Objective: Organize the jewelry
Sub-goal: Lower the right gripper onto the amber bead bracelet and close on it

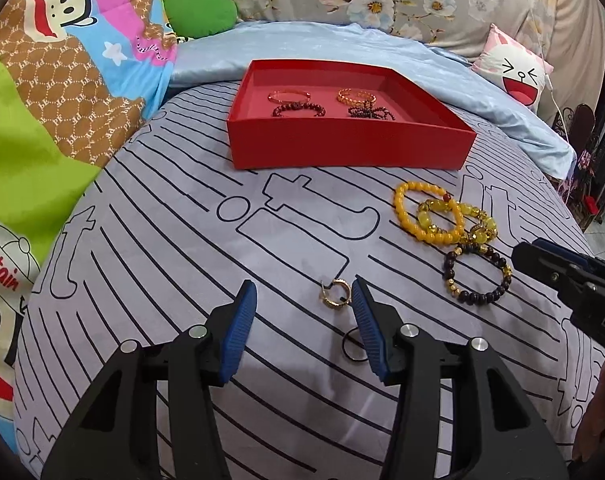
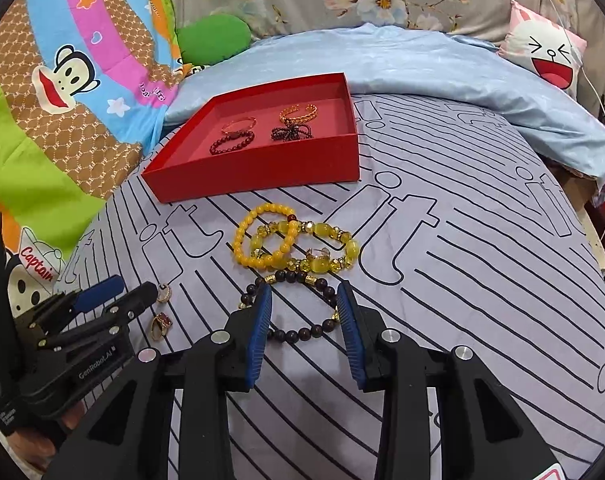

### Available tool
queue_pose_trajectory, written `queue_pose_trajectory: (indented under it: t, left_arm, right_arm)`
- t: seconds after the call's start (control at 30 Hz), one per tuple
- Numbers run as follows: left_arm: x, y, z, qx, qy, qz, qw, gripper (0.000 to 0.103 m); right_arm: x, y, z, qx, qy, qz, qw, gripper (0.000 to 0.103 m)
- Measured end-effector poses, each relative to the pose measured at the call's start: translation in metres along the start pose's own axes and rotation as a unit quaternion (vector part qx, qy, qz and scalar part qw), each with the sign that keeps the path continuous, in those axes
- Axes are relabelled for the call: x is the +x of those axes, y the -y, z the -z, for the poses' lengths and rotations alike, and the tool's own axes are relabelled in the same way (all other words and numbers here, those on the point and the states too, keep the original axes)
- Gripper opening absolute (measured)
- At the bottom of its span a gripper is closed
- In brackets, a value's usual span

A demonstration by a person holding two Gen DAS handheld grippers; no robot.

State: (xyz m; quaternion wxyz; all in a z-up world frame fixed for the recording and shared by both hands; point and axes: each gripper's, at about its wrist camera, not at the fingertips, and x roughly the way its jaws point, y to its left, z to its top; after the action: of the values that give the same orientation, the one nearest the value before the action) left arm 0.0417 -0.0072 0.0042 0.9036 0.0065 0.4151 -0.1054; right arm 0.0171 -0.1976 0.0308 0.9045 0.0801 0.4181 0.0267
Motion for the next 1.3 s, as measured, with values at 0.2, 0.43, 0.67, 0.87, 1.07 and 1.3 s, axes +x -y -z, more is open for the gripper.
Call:
queue_pose_trajectory:
  t: [0.2,0.43,0.67,0.87,1.07,1.3]
  left_arm:
    - [-0.001,0.004,0.003,0.004,-0.002,0.009,0.9999,0.047]
    - [-0.002,0.003,0.005,-0.002,-0.003,0.012,0.9999,0.047]
    - [0.002,-0.001,0.005,-0.009,-0.009,0.008,0.9999,0.047]
    - [0.006,-0.006,0.000,-0.012,-0.008,0.003,0.9999,0.047]
    - [0.008,-0.014,-0.004,-0.021,-0.007,0.001,0.9997,0.047]
    - [-0.001,-0.008,0.001,-0.010,-0.006,0.015,0.9998,0.047]
  right_arm:
    - [0.012,0.000,-0.009,0.007,0.000,-0.009,1.000,0.032]
    - [0.030,-0.009,-0.026,-0.001,0.001,-0.013,1.000,0.025]
    - [0.052,-0.013,-0.035,-0.011,-0.012,-0.002,1.000,0.019]
    - [0.064,-0.015,-0.033,-0.017,-0.026,0.009,0.999,0.013]
    - [0.061,-0.015,-0.026,-0.021,-0.026,0.008,0.999,0.007]
    - [0.021,-0.013,-0.019,-0.001,0.004,-0.026,1.000,0.007]
